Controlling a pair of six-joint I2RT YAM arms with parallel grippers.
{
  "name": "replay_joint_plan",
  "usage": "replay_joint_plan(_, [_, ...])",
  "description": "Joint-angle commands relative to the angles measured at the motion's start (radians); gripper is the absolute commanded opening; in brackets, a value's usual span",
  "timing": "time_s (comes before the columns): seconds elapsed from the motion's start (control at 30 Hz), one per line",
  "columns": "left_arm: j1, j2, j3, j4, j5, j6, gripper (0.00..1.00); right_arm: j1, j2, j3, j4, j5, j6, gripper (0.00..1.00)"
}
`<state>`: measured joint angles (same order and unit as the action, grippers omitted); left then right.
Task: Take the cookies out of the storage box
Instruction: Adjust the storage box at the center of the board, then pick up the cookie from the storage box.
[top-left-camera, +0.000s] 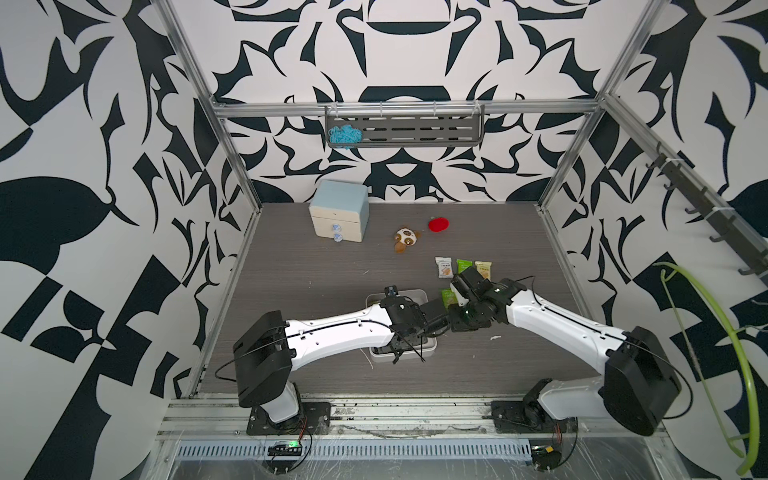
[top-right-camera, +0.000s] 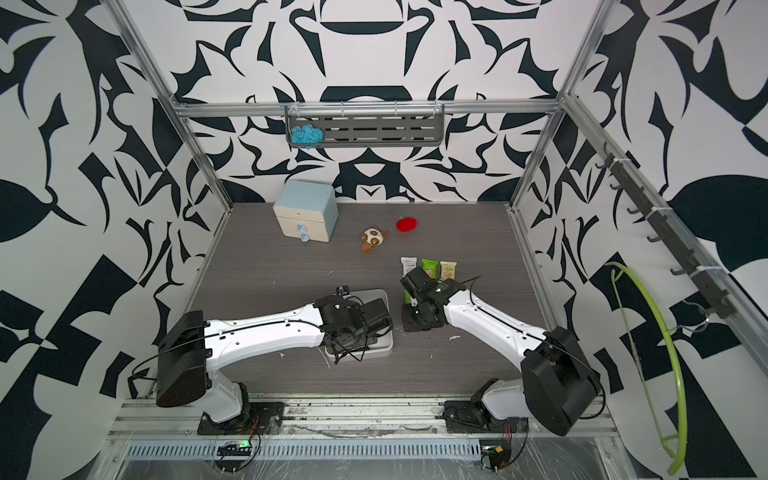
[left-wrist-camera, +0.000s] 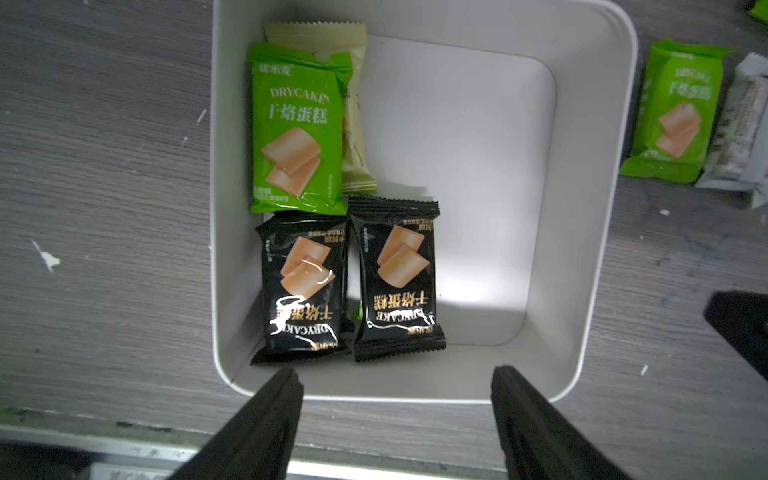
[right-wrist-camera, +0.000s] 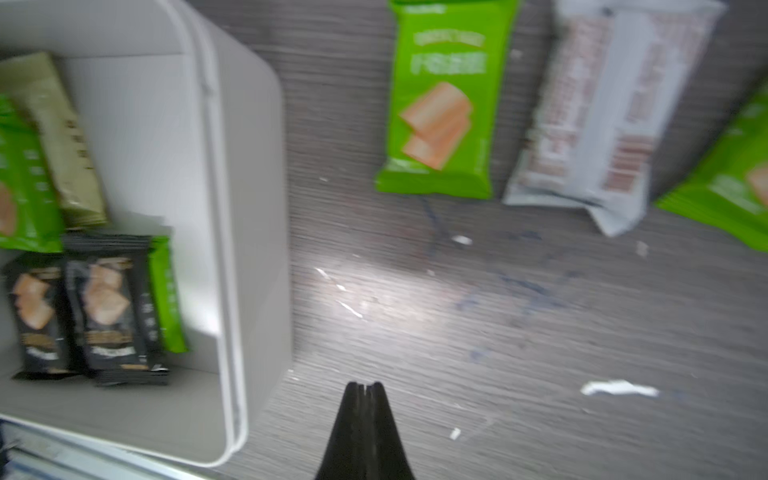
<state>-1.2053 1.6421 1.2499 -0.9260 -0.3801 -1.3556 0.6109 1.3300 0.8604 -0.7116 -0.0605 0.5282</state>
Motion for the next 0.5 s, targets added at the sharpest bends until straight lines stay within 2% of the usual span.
replay_joint_plan(0.0, [0.007, 0.029, -0.014, 0.013, -0.001, 0.017, 0.72, -0.031, -0.059, -0.031, -0.058, 0.050, -0.009, 0.04])
replay_joint_plan(0.17, [0.015, 0.062, -0.028, 0.078, 0.024, 0.028, 0.69, -0.078, -0.104, -0.057, -0.087, 0.051, -0.038, 0.04])
replay_joint_plan(0.47, [0.067, 0.106, -0.051, 0.135, 0.066, 0.071, 0.75, -0.108, -0.097, -0.049, -0.095, 0.053, -0.078, 0.04])
